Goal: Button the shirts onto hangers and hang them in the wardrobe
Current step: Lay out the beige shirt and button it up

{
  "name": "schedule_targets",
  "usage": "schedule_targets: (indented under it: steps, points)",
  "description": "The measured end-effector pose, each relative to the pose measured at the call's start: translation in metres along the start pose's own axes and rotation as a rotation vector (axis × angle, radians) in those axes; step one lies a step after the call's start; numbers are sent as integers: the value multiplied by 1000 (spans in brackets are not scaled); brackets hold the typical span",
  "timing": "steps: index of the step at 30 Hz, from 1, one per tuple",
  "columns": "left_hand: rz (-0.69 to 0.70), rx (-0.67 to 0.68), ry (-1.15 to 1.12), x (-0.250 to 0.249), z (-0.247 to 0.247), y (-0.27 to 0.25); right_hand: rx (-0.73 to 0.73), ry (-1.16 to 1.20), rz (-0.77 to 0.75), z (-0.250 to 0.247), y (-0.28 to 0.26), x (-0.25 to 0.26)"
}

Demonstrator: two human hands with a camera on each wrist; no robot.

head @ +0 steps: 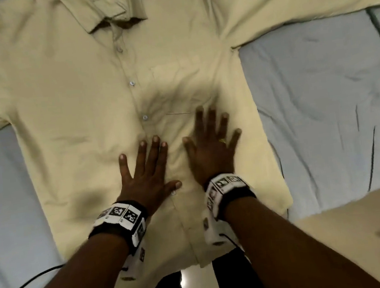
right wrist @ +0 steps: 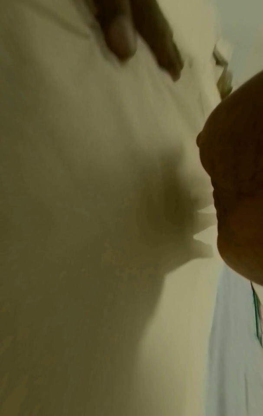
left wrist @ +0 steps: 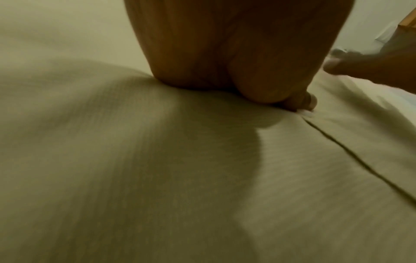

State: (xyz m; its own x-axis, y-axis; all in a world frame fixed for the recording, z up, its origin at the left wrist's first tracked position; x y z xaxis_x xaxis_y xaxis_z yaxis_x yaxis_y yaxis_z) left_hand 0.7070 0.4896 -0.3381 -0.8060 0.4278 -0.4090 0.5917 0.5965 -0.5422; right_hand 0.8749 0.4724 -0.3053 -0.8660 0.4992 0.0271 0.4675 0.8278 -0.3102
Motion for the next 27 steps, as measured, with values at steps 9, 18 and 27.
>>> schedule_targets:
  steps: [9, 18, 27]
  points:
    - [21, -133, 43, -10, -18, -11, 89, -18, 182, 18, 7, -90]
    - [45, -308, 28, -2, -123, 82, -27, -48, -173, -23, 66, 9]
    - [-31, -180, 191, 29, -123, 108, 86, -138, -101, -23, 119, -89]
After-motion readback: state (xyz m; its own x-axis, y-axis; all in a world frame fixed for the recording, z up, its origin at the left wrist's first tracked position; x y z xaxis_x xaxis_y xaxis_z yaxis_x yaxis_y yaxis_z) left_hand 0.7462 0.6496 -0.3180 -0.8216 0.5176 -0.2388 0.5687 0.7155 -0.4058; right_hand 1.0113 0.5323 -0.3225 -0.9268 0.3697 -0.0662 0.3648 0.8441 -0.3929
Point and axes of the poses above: each hand's wrist, its own y-axis towards the middle knuckle, its own z-axis out of the palm, x = y × z, the point moved 6 cm from there along y, towards the middle knuckle, and after that the axes turned 6 degrees about -y, right-handed, at the moved point
